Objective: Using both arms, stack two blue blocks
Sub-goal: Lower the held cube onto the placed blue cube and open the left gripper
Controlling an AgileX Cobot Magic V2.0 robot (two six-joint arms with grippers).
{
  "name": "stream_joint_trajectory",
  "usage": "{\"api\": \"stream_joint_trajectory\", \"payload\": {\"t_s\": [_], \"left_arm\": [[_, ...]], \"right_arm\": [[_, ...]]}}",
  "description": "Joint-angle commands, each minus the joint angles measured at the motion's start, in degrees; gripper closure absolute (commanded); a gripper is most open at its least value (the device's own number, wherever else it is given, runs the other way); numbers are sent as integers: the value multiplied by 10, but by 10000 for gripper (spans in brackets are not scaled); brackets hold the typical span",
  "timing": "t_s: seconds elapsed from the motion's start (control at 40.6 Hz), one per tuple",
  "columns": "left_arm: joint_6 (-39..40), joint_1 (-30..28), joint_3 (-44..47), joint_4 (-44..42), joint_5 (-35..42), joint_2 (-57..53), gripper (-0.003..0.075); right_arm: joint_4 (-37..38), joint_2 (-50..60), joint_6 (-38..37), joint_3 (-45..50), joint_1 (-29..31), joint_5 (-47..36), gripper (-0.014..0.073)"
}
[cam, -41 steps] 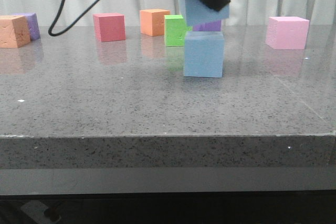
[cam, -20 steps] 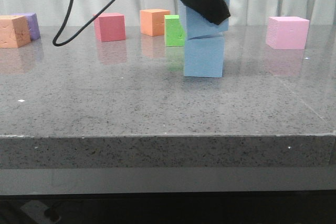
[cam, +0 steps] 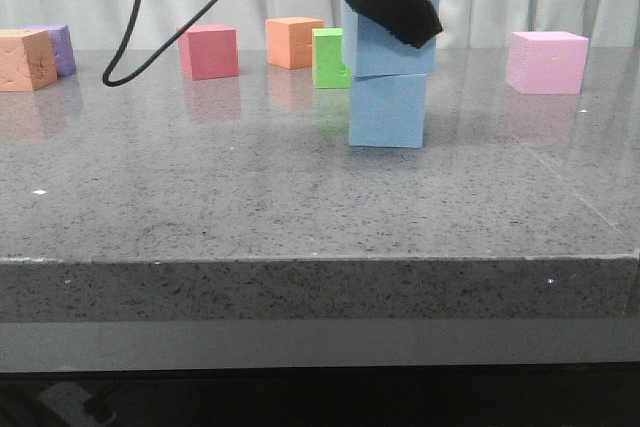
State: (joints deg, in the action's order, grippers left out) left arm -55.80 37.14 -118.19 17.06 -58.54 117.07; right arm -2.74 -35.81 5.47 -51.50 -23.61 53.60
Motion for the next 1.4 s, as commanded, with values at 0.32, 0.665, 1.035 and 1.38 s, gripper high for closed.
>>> {"api": "stream_joint_trajectory", "payload": {"t_s": [0.32, 0.665, 1.035, 1.38], "left_arm": [[184, -2, -12, 15, -34, -144, 133], [220, -2, 128, 15, 35, -303, 135], [388, -2, 368, -65, 112, -495, 135], [577, -2, 640, -185, 182, -679, 135]], "right_arm": [[-1, 0, 6, -13, 3, -35, -30], [-1, 0, 6, -13, 3, -35, -30], [-1, 0, 6, -13, 3, -35, -30], [-1, 0, 6, -13, 3, -53, -30]]}}
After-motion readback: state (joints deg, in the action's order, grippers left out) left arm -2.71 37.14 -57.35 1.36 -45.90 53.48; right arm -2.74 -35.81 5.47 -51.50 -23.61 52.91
